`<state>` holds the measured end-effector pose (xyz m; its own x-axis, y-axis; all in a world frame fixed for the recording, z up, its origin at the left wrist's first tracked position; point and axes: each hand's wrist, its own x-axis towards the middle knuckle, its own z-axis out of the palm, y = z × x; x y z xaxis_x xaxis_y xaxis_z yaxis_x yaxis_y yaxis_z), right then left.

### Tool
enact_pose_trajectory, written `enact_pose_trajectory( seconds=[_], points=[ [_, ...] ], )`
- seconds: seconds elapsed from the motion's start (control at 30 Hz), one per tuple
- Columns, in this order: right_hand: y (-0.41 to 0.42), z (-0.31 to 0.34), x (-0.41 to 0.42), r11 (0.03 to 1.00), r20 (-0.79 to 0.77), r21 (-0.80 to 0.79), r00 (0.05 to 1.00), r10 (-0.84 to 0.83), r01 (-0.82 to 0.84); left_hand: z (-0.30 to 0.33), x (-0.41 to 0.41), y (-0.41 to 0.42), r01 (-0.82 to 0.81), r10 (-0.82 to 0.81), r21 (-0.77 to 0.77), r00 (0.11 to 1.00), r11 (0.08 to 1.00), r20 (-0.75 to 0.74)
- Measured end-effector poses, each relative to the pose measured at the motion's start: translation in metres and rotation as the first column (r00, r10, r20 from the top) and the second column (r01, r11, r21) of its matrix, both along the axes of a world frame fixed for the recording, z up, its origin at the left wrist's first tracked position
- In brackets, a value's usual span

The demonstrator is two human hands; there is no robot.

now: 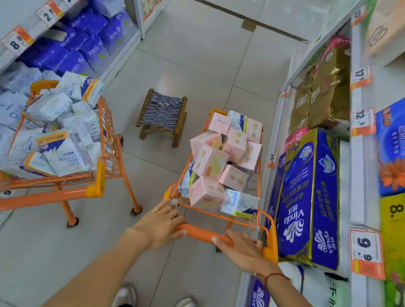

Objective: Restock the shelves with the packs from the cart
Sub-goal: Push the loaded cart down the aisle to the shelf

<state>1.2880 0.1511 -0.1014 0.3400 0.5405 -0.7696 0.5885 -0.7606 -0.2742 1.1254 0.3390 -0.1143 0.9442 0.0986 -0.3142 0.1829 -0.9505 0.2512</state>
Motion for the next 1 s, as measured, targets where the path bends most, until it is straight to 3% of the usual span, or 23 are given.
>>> enact_pose_trajectory(
  seconds=[0.07, 0.2, 0.5, 0.8, 1.0],
  points=[
    [0.017, 0.0, 0.017, 1.0, -0.01, 0.022, 1.0, -0.014, 0.014, -0.001, 0.021, 0.021, -0.007, 0.001, -0.055, 0.993, 0.998, -0.121],
    [0.05, -0.002, 0.059, 0.999, -0.007, 0.017, 1.0, -0.027, 0.027, -0.003, 0.063, 0.055, -0.055, 0.04, -0.094, 0.986, 0.994, -0.161],
    [0.153, -0.005, 0.179, 0.997, -0.008, 0.059, 0.999, -0.051, 0.051, -0.016, 0.175, 0.155, -0.098, 0.087, -0.082, 0.987, 0.992, -0.132],
    [0.287, -0.001, 0.334, 0.999, 0.052, 0.048, 0.999, 0.015, -0.018, -0.011, 0.33, 0.274, -0.228, 0.189, -0.139, 0.949, 0.964, -0.251],
    [0.362, -0.009, 0.418, 0.991, 0.078, 0.13, 0.997, 0.011, -0.021, -0.007, 0.403, 0.339, -0.31, 0.258, -0.189, 0.931, 0.932, -0.258]
  ],
)
